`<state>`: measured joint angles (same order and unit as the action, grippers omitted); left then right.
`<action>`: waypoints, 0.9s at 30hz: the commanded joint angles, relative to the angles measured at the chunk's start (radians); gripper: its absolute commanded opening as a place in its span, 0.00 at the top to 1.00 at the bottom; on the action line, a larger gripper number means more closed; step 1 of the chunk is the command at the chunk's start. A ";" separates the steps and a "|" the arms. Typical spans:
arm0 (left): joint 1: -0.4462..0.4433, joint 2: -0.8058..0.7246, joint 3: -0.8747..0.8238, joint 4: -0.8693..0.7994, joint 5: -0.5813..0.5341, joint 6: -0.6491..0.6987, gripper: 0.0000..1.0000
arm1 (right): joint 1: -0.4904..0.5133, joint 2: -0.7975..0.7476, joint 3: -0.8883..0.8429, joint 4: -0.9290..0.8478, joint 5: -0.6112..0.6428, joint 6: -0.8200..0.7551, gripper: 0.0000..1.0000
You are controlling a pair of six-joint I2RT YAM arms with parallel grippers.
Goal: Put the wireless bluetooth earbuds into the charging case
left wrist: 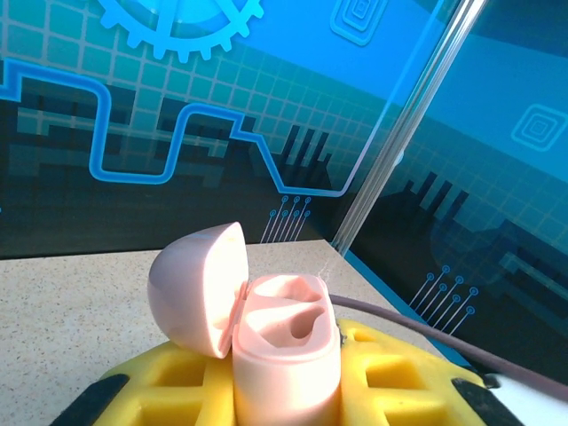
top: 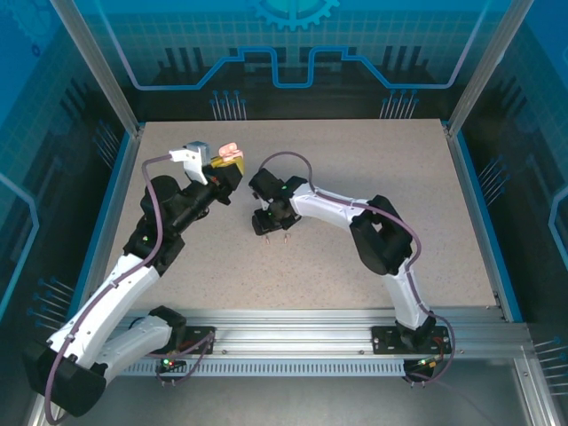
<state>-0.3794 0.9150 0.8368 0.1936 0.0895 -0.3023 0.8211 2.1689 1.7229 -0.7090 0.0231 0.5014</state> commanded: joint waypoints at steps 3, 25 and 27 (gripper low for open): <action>0.002 -0.022 -0.015 0.044 -0.020 -0.023 1.00 | 0.034 0.070 0.077 -0.105 0.043 0.007 0.52; 0.002 -0.035 -0.034 0.052 -0.021 -0.034 1.00 | 0.081 0.195 0.189 -0.204 0.125 -0.014 0.63; 0.003 -0.036 -0.035 0.054 -0.022 -0.035 1.00 | 0.084 0.198 0.191 -0.208 0.124 -0.014 0.64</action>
<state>-0.3794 0.9016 0.8143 0.2089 0.0822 -0.3164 0.8852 2.3253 1.8996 -0.8738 0.1318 0.4931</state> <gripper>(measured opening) 0.223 0.361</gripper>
